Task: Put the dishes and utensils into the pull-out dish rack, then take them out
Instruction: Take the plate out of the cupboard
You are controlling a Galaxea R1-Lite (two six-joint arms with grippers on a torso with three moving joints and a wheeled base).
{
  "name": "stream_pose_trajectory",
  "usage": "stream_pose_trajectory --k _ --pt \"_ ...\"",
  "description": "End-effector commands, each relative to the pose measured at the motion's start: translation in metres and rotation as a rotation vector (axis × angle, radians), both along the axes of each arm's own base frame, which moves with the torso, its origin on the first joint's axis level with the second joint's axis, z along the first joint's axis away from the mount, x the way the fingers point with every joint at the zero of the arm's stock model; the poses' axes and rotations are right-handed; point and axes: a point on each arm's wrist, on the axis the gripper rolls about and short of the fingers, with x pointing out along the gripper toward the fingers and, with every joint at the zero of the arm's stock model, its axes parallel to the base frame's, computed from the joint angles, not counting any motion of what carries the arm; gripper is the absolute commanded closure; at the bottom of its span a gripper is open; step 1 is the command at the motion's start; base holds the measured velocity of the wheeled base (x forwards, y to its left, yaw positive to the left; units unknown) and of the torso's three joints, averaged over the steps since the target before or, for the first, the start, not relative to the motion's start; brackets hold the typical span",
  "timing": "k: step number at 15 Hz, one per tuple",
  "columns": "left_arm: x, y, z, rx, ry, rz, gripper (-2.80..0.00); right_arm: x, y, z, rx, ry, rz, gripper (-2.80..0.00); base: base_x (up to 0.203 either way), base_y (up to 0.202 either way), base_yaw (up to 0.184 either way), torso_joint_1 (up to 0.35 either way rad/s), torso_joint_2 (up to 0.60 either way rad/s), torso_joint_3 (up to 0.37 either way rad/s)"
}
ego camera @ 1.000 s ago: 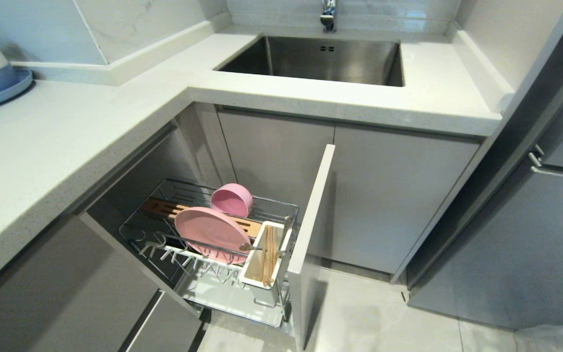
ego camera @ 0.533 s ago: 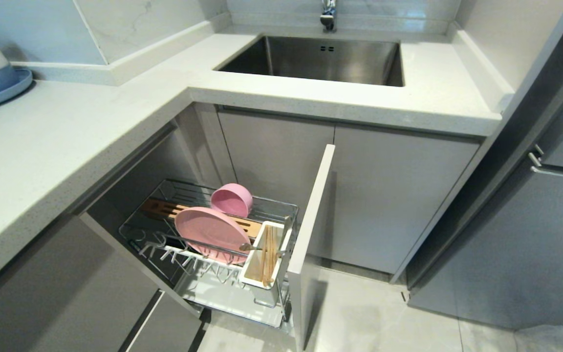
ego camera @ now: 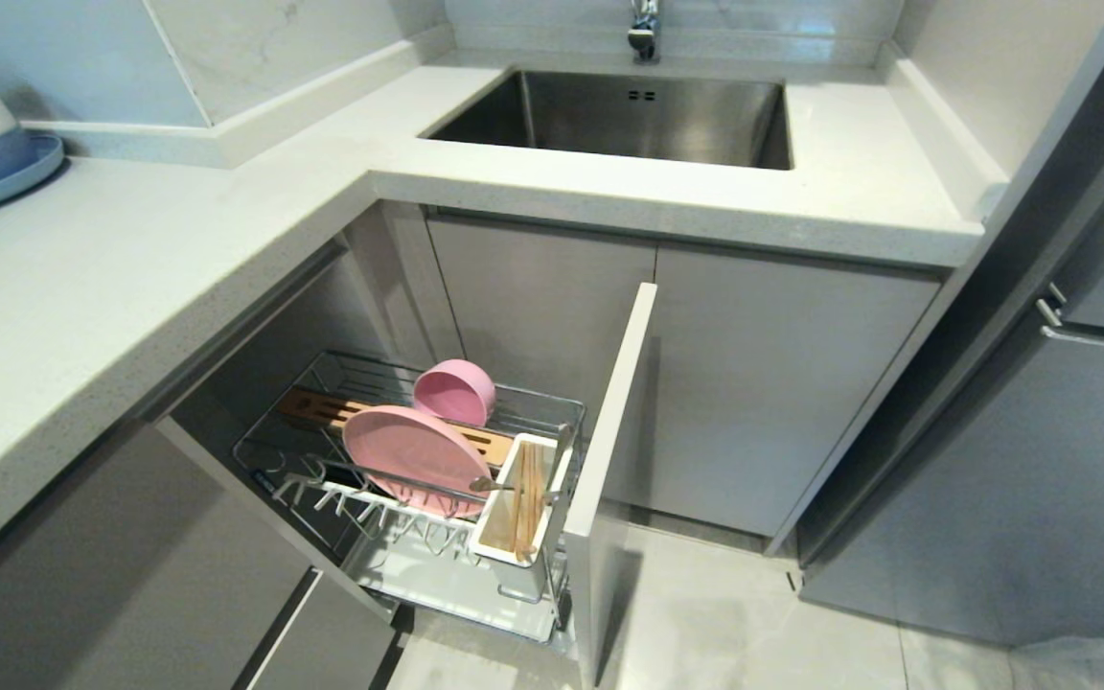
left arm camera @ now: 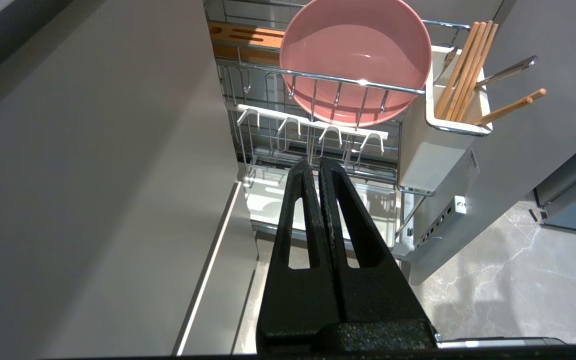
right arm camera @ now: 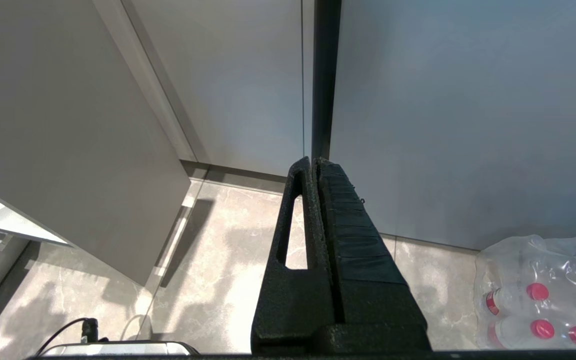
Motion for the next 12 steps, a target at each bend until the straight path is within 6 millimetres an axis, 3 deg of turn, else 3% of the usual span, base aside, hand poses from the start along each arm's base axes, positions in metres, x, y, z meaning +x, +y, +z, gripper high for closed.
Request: stream_pose_trajectory --k 1,4,7,9,12 --pt "-0.001 0.000 0.007 -0.002 -0.047 -0.001 0.00 0.000 0.000 0.000 0.000 0.001 0.000 0.00 0.000 0.000 0.000 0.000 0.00 0.000" --pt "-0.019 0.000 0.056 0.003 -0.300 -0.007 0.00 0.000 0.000 0.000 0.000 0.001 0.000 0.00 0.000 0.000 0.000 0.000 0.00 0.000" --pt "-0.059 0.000 0.117 0.010 -0.479 -0.024 0.00 0.000 0.000 0.000 0.000 0.001 0.000 0.00 0.000 0.000 0.000 0.000 0.00 0.000" --pt "-0.084 -0.001 0.153 0.019 -0.497 -0.062 0.00 0.000 0.000 0.000 0.000 0.001 0.000 0.00 0.000 0.000 0.000 0.000 0.00 0.000" --pt "-0.081 -0.001 0.209 0.025 -0.442 -0.133 0.00 0.000 0.000 0.000 0.000 0.001 0.000 0.00 0.000 0.000 0.000 0.000 0.00 0.000"
